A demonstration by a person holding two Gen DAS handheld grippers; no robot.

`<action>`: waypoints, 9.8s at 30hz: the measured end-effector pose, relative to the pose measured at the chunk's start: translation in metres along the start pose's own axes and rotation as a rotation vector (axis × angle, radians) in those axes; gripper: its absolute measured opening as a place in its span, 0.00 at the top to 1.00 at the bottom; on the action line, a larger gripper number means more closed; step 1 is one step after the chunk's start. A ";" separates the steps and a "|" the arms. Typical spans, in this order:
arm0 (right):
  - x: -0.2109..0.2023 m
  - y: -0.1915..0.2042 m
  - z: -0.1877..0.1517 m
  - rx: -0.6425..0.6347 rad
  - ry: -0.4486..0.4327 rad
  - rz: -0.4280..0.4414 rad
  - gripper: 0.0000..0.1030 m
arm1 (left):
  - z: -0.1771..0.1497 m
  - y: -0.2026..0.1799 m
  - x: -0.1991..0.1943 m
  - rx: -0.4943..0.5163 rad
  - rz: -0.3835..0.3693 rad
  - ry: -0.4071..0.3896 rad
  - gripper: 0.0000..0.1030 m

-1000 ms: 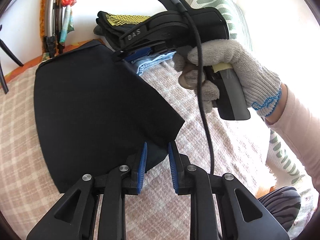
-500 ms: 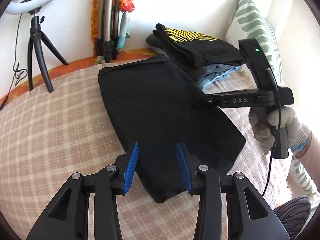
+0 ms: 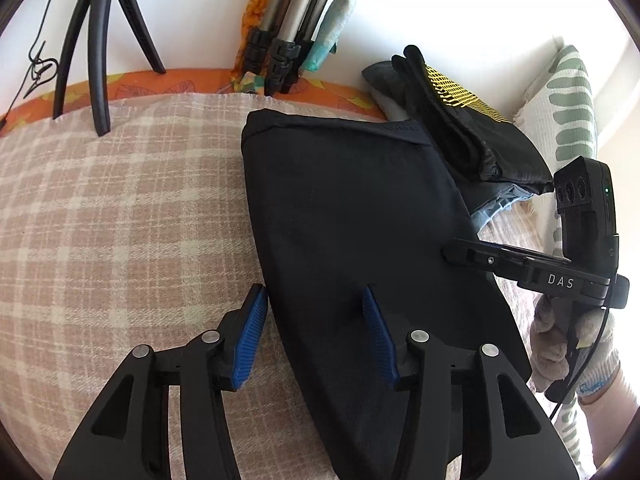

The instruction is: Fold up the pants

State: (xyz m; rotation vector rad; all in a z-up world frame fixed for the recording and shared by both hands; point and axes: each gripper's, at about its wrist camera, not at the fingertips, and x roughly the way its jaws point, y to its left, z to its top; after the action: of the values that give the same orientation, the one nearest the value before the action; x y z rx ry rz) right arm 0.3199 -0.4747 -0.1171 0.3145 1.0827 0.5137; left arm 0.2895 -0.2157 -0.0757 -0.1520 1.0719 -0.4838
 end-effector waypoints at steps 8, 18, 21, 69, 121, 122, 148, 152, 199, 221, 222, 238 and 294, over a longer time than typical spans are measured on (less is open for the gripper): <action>0.012 -0.001 -0.001 0.002 0.006 0.087 0.50 | 0.002 0.016 0.015 -0.064 -0.083 0.014 0.54; 0.011 -0.001 -0.004 -0.008 -0.008 0.106 0.61 | 0.002 0.008 0.020 -0.013 -0.061 -0.007 0.61; 0.011 -0.002 -0.006 -0.001 -0.019 0.110 0.67 | 0.002 0.008 0.022 -0.023 -0.060 -0.013 0.69; -0.132 0.046 -0.048 -0.087 -0.282 -0.053 0.86 | -0.004 -0.108 -0.066 0.237 -0.043 -0.249 0.93; -0.135 -0.117 0.144 -0.099 -0.367 -0.402 0.72 | 0.180 -0.196 0.103 0.274 0.023 -0.236 0.87; -0.137 -0.118 0.145 -0.090 -0.378 -0.431 0.64 | 0.180 -0.194 0.103 0.264 0.041 -0.230 0.85; -0.192 -0.092 0.085 -0.013 -0.446 -0.507 0.42 | 0.138 -0.191 0.035 0.281 0.044 -0.237 0.55; -0.200 -0.073 0.069 -0.043 -0.448 -0.522 0.38 | 0.125 -0.196 0.015 0.281 0.038 -0.248 0.41; -0.213 0.109 -0.161 -0.050 -0.618 -0.599 0.00 | -0.093 -0.104 -0.150 0.311 0.086 -0.349 0.22; -0.198 0.106 -0.168 -0.043 -0.594 -0.618 0.00 | -0.111 -0.088 -0.161 0.312 0.143 -0.358 0.22; -0.198 0.105 -0.168 -0.042 -0.593 -0.619 0.00 | -0.111 -0.088 -0.160 0.311 0.145 -0.356 0.22; -0.196 0.107 -0.168 -0.046 -0.593 -0.634 0.00 | -0.111 -0.087 -0.157 0.294 0.159 -0.346 0.20; -0.193 0.112 -0.171 -0.029 -0.590 -0.626 0.00 | -0.113 -0.084 -0.161 0.244 0.160 -0.341 0.17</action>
State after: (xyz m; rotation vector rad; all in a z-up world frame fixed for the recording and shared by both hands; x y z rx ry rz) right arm 0.0679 -0.4861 0.0077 0.0757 0.5464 -0.1278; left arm 0.1036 -0.2053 0.0290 0.0653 0.6784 -0.4220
